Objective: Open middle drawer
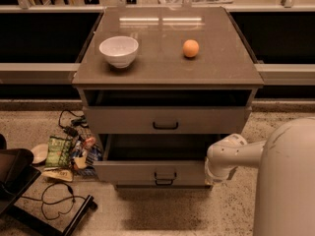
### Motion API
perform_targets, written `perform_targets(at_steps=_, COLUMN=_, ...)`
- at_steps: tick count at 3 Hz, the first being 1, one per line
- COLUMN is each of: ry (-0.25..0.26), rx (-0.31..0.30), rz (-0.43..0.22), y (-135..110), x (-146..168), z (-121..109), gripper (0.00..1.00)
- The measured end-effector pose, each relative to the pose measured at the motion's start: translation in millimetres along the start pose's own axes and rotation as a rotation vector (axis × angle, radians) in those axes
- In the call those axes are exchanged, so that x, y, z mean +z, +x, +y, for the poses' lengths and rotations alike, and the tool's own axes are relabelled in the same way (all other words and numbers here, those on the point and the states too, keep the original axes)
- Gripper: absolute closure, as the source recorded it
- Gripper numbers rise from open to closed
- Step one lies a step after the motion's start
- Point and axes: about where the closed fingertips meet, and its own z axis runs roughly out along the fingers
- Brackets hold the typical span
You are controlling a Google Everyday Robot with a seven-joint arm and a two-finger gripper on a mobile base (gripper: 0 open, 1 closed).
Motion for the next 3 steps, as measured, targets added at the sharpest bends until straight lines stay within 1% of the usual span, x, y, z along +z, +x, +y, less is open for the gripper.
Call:
perform_targets(at_steps=1, ry=0.0, rx=0.0, rz=0.0, y=0.0, x=0.0, z=0.0, gripper=0.81)
perform_targets(at_steps=3, ry=0.0, rx=0.0, rz=0.0, y=0.0, x=0.0, z=0.0, gripper=0.34)
